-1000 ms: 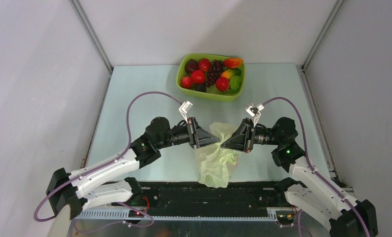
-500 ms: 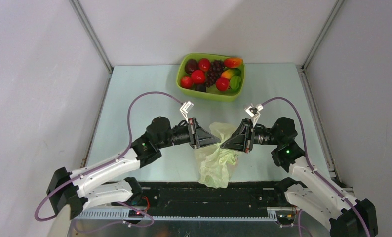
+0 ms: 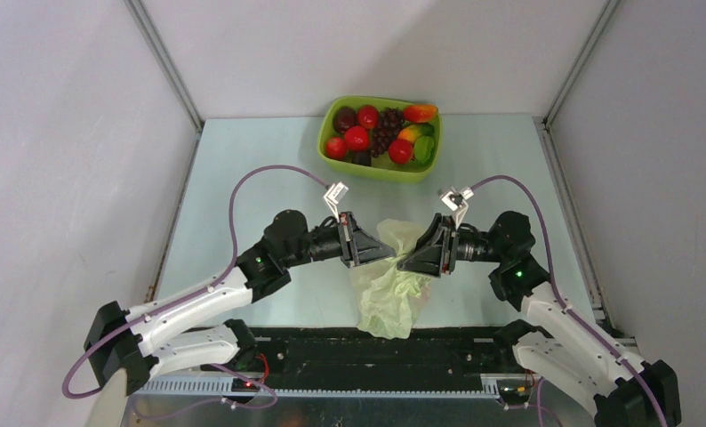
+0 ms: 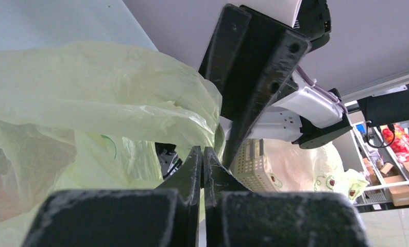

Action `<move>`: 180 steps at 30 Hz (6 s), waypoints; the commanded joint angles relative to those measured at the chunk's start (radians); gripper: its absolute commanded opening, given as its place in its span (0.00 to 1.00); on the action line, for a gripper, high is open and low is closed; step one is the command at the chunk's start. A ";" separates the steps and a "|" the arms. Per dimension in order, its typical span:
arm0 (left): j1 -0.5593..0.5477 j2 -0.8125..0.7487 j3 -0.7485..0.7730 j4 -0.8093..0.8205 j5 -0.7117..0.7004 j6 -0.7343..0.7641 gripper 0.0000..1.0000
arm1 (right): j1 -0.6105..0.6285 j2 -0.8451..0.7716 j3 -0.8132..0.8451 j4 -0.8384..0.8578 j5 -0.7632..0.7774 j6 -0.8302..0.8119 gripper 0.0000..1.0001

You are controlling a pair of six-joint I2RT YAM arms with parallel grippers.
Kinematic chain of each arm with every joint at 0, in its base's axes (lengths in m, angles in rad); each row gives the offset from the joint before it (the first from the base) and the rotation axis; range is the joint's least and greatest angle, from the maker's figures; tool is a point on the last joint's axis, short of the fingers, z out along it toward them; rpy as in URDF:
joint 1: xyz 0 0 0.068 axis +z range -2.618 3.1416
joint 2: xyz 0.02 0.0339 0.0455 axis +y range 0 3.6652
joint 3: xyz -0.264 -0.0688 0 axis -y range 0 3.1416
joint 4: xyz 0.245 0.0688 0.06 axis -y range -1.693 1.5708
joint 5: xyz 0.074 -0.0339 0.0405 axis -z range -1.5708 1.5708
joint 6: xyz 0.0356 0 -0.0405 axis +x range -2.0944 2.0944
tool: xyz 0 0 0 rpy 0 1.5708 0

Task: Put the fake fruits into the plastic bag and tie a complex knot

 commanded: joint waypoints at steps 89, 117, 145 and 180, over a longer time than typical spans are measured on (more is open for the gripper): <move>-0.001 -0.041 0.090 -0.222 -0.588 0.429 0.00 | 0.639 -0.221 0.271 -0.993 1.568 -0.273 0.00; 0.025 -0.014 -0.040 -0.323 -0.823 0.199 0.10 | 0.302 -0.110 0.010 -0.867 1.405 -0.145 0.00; 0.024 0.092 -0.268 0.004 -0.766 -0.269 0.75 | 0.305 -0.113 0.019 -0.833 1.362 -0.156 0.00; 0.100 0.007 -0.363 -0.062 -1.104 -0.003 0.00 | -0.036 0.144 0.101 -0.687 1.520 -0.374 0.00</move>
